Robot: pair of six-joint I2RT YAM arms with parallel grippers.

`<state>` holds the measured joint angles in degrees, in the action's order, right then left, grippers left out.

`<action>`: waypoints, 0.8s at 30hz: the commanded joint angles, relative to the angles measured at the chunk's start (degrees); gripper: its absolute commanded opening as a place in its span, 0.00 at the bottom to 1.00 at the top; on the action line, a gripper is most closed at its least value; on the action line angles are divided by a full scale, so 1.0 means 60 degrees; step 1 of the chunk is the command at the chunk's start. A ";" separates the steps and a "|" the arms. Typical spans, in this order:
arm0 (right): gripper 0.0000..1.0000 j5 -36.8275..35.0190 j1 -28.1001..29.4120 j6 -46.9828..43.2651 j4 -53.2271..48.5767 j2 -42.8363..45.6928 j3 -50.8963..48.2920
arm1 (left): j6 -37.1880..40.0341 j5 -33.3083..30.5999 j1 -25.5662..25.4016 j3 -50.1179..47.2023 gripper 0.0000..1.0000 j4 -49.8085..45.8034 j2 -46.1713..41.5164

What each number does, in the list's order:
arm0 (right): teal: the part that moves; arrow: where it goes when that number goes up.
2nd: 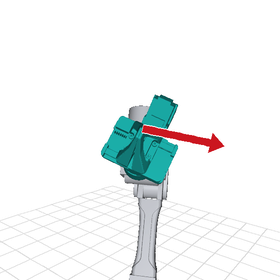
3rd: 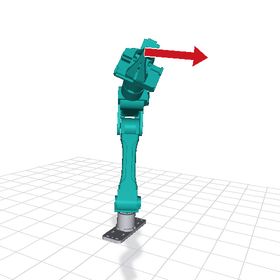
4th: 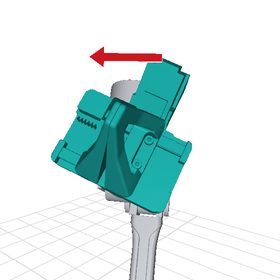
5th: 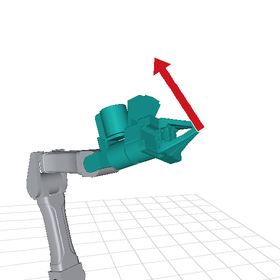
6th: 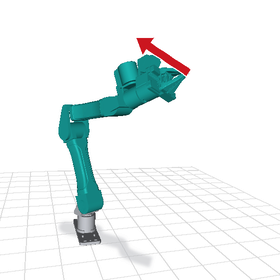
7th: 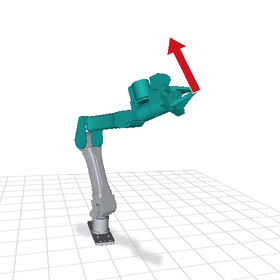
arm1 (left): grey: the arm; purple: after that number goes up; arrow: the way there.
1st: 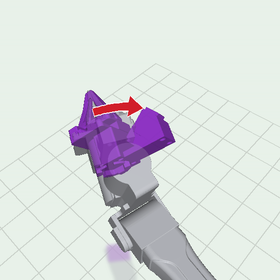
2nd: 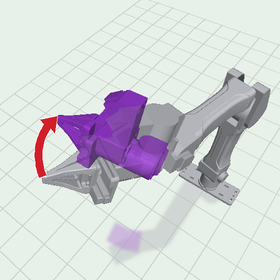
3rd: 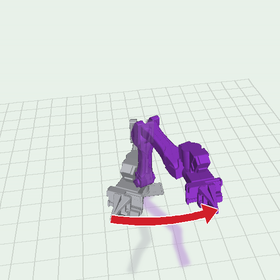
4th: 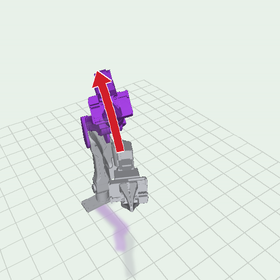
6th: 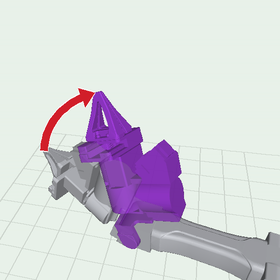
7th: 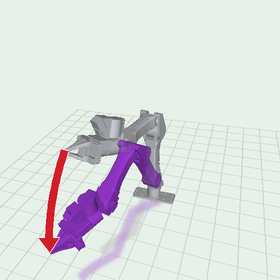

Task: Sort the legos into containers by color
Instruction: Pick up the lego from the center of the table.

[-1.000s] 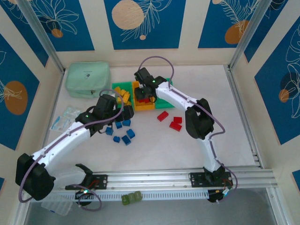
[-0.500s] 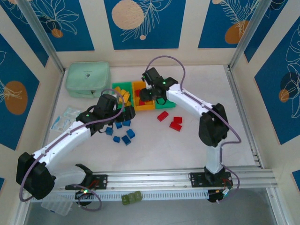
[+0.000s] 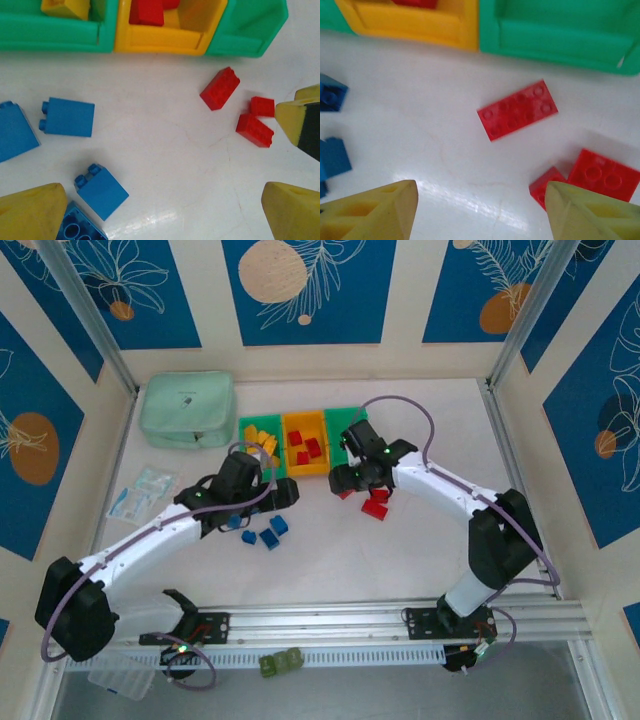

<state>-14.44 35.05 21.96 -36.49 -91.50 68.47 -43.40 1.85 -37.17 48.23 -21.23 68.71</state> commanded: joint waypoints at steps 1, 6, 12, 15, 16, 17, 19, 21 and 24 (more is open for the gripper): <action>0.70 -0.0113 -0.0040 0.0181 0.0164 0.0265 -0.0557 | -0.0392 -0.0327 -0.0338 -0.0346 0.99 0.0570 -0.0202; 0.74 -0.0281 -0.0060 -0.0127 0.0533 -0.0028 -0.1023 | -0.0719 -0.0552 -0.0622 -0.0542 0.99 0.0958 -0.0094; 0.80 -0.0777 -0.0105 -0.0834 0.0815 -0.0738 -0.0758 | -0.0873 -0.0868 -0.0904 -0.0479 0.99 0.1191 0.0220; 0.82 -0.0874 -0.0200 -0.1027 0.0837 -0.1180 -0.0412 | -0.0996 -0.0979 -0.0982 -0.0479 0.99 0.1250 0.0333; 0.83 -0.0910 -0.0202 -0.1128 0.0857 -0.1350 -0.0279 | -0.1014 -0.0994 -0.0983 -0.0479 0.99 0.1256 0.0353; 0.83 -0.0940 -0.0209 -0.1193 0.0878 -0.1474 -0.0201 | -0.1014 -0.1009 -0.0990 -0.0466 0.99 0.1248 0.0362; 0.85 -0.0974 -0.0202 -0.1339 0.0947 -0.1767 -0.0022 | -0.1015 -0.1054 -0.0998 -0.0450 0.99 0.1171 0.0348; 0.86 -0.0896 -0.0209 -0.1459 0.1057 -0.2030 0.0119 | -0.0957 -0.1106 -0.0997 -0.0493 0.99 0.1138 0.0283; 0.86 -0.0892 -0.0260 -0.1435 0.1080 -0.2467 0.0395 | -0.0941 -0.1251 -0.0998 -0.0552 0.99 0.0997 0.0158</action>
<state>-19.38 33.87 14.72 -30.57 -104.20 68.69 -48.64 -3.73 -42.59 45.41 -15.18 70.78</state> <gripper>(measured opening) 0.862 0.993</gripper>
